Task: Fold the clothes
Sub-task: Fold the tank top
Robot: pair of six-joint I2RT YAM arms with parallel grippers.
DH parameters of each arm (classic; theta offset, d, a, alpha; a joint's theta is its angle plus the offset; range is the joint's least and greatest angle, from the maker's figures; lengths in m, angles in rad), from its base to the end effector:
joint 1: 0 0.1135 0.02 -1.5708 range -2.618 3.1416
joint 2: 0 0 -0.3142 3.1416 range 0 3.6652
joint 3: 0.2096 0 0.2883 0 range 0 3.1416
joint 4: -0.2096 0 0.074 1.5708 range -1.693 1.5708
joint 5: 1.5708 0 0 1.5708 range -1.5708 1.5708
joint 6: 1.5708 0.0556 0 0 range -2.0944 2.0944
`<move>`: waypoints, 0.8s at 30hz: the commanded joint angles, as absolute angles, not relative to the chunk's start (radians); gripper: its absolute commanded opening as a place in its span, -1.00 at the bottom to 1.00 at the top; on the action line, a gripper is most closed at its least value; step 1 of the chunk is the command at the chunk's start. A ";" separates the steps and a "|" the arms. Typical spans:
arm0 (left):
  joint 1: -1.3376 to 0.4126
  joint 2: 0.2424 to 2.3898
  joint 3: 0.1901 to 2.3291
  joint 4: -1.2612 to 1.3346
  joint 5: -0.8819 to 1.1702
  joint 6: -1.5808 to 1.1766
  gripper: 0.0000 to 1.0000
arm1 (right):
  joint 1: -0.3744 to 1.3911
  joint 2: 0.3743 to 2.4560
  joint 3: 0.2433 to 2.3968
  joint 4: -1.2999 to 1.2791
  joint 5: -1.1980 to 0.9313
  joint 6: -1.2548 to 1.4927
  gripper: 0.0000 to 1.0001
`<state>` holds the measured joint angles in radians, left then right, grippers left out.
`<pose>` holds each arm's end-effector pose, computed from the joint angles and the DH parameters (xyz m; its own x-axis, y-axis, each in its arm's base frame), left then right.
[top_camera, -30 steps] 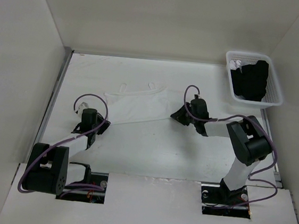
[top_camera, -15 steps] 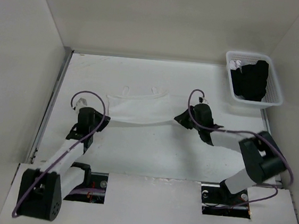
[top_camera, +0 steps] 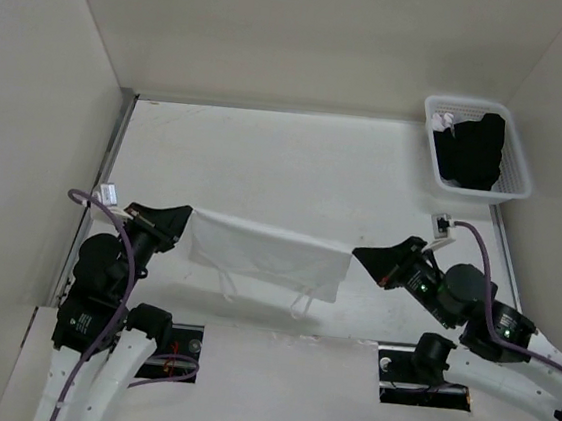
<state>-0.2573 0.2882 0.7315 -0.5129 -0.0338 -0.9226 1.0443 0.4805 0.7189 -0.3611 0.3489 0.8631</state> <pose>0.0750 -0.0178 0.3689 -0.2174 -0.7666 -0.6042 0.0803 0.6028 -0.7938 0.0800 0.0998 0.3682 -0.5278 0.5130 -0.6770 -0.3706 0.5781 0.7270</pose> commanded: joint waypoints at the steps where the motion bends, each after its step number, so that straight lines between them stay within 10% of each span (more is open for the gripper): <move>1: -0.263 0.281 0.740 -0.687 -0.038 -0.945 -1.00 | 1.149 0.521 0.781 -0.578 0.535 0.903 -0.96; 13: -0.162 0.844 0.506 -0.090 -0.049 -0.956 -0.99 | 0.533 1.124 0.678 0.056 0.017 0.740 -0.96; 24: -0.117 1.419 0.736 0.244 -0.031 -0.979 -0.99 | 0.358 1.657 1.031 0.156 -0.117 0.709 -0.97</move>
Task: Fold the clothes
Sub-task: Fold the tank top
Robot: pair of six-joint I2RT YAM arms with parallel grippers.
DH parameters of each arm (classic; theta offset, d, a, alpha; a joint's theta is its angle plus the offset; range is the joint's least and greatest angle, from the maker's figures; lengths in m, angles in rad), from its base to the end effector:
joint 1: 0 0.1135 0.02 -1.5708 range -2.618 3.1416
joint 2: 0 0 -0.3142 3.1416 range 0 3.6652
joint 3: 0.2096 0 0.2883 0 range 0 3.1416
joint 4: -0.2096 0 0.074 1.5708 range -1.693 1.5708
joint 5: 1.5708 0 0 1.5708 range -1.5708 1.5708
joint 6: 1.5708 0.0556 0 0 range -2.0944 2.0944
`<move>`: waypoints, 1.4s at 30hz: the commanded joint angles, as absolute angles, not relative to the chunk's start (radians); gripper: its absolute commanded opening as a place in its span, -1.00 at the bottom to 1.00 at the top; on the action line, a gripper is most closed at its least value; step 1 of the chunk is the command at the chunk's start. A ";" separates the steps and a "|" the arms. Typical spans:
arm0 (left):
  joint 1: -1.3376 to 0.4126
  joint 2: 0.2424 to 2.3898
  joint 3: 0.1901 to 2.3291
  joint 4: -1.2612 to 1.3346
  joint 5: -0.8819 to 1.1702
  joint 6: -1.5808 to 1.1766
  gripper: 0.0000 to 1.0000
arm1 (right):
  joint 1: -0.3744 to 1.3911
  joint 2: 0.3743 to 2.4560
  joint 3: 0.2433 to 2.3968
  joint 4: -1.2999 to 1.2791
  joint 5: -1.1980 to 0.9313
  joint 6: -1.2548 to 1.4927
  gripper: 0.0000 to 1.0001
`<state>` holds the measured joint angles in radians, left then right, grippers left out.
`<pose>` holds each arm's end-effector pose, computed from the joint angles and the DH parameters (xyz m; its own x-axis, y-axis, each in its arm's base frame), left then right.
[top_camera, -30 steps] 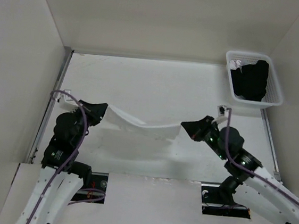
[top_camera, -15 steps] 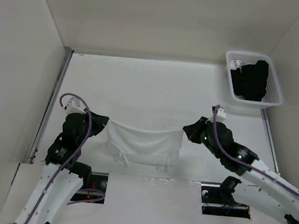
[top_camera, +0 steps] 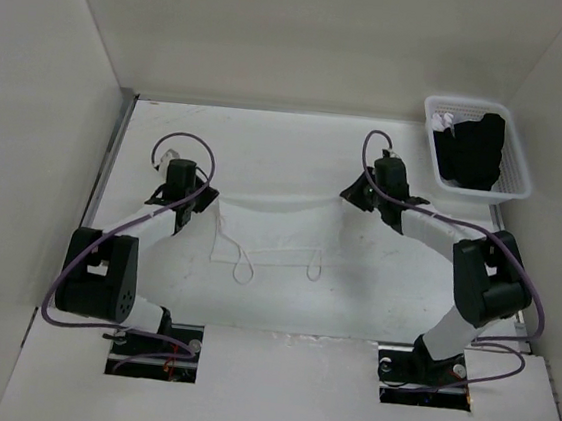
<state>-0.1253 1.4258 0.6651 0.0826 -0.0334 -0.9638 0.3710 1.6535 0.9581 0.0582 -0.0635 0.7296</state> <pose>0.3188 -0.0383 0.1922 -0.4364 -0.7724 -0.4614 -0.4547 0.6319 -0.6277 0.3761 0.1501 0.2150 -0.6862 0.4469 -0.5740 0.0645 0.8233 0.5639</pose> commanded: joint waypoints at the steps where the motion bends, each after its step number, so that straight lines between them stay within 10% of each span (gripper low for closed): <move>1: -0.120 1.411 0.735 0.253 -0.031 -0.980 -0.99 | 0.358 1.657 1.034 0.155 -0.120 0.706 -0.97; 32: -0.140 0.801 0.141 0.104 0.015 -0.968 -0.93 | 0.539 1.397 0.485 0.258 -0.029 0.810 -0.93; 42: -0.103 0.574 0.182 -0.092 0.014 -0.962 -0.50 | 0.613 1.149 0.482 0.074 0.070 0.815 -0.21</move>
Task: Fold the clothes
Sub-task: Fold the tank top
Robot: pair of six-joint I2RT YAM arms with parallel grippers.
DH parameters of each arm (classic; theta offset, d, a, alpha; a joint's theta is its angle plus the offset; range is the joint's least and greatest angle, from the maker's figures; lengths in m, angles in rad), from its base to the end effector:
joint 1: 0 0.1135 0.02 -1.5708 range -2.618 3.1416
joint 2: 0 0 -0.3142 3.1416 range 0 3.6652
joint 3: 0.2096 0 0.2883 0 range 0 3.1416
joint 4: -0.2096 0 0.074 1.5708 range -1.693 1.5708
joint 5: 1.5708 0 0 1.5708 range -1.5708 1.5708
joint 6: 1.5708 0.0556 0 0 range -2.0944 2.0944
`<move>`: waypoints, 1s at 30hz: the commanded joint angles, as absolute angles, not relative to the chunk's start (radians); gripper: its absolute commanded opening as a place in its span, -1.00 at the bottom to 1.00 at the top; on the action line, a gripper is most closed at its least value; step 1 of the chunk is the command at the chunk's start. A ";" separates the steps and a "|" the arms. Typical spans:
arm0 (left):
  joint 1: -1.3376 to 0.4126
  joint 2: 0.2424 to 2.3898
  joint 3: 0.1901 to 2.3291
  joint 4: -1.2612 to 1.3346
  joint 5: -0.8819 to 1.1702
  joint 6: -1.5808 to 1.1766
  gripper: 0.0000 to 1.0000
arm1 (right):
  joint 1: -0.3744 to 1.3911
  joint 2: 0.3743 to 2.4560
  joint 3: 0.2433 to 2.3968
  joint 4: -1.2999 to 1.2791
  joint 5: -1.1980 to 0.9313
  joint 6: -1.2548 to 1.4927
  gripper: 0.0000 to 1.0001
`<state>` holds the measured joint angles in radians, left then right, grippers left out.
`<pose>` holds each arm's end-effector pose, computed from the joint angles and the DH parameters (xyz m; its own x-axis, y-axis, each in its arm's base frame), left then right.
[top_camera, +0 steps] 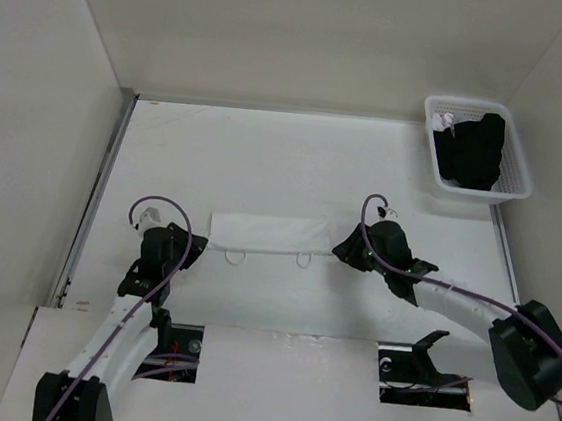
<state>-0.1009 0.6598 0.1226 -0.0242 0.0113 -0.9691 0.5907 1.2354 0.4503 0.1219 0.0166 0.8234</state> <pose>0.1536 -0.0162 0.1443 -0.3907 -0.7890 -0.4742 -0.3742 0.6068 -0.7012 0.2169 0.1444 0.1735 -0.7480 0.3814 -0.5431 0.0039 0.8209 0.5710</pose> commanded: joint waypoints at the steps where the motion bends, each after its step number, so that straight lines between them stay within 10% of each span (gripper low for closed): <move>1: -0.111 0.543 0.202 -0.116 -0.001 -0.960 -0.50 | 0.626 1.126 0.498 0.061 0.074 0.804 -0.24; 8: -0.321 0.704 0.282 0.050 -0.106 -1.006 -0.54 | 0.651 1.334 0.656 0.257 -0.010 0.744 -0.92; 17: -0.335 1.155 0.244 0.457 -0.100 -1.017 -0.56 | 0.552 1.618 0.690 0.426 -0.055 0.827 -0.96; 30: -0.176 1.236 0.204 0.543 0.009 -0.974 -0.56 | 0.541 1.493 0.459 0.494 0.041 0.890 -0.89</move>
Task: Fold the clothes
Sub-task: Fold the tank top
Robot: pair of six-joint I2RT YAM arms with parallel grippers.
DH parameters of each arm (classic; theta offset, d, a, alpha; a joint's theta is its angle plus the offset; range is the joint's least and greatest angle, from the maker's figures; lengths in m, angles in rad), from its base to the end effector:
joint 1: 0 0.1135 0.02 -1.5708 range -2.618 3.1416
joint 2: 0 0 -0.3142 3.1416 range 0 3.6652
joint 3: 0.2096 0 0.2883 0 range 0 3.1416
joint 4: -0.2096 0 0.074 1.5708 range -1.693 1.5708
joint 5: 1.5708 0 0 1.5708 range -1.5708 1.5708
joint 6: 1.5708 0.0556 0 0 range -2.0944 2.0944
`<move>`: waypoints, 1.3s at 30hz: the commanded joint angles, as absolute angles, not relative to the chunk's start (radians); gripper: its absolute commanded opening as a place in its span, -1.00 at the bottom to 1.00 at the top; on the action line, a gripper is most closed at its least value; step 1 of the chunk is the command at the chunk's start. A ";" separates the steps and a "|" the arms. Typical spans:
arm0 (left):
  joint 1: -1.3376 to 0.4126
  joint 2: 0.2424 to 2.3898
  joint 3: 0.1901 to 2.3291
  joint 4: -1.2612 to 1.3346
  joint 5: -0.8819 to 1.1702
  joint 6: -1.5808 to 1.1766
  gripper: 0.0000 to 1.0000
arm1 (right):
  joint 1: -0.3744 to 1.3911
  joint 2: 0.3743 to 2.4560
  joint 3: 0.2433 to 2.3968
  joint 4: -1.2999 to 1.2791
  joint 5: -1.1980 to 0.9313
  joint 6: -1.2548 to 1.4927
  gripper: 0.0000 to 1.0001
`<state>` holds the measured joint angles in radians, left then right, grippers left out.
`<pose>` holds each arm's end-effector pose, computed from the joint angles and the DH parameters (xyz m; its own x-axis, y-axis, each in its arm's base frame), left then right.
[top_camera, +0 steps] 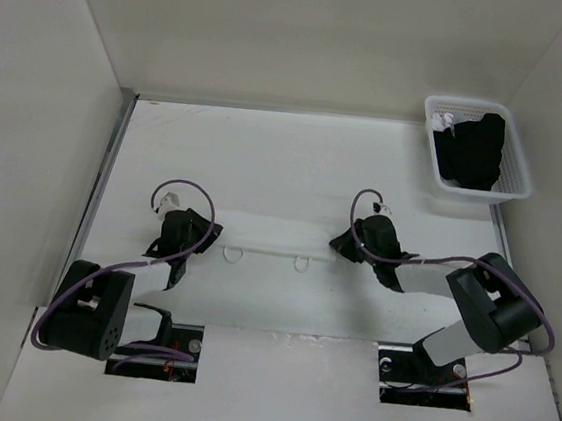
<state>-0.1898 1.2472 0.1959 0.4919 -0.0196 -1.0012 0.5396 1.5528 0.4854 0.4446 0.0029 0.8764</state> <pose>0.2182 -0.0408 0.1276 -0.4262 -0.7755 -0.4659 -0.3459 0.6155 -0.7081 0.2645 0.1582 0.1340 -0.7135 0.4684 -0.5211 0.0571 0.7801 0.6231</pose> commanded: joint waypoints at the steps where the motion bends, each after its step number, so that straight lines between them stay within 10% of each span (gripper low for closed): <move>1: -0.177 1.226 0.210 0.538 0.018 -0.974 -0.56 | 0.544 1.458 0.456 0.483 0.041 0.887 -0.86; 24: -0.262 0.962 0.255 0.328 0.034 -0.963 -0.54 | 0.679 1.315 0.338 0.405 0.081 0.983 -0.80; 31: -0.248 0.850 0.267 0.224 0.017 -0.920 -0.48 | 0.609 1.158 0.331 0.328 0.085 0.914 -0.14; 39: -0.222 0.812 0.262 0.196 0.032 -0.907 -0.45 | 0.516 1.417 0.419 0.403 -0.078 0.882 0.04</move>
<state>-0.2329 0.8387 0.2295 0.1947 0.0196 -0.9291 0.5232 1.3636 0.3710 0.3668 0.0002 0.9089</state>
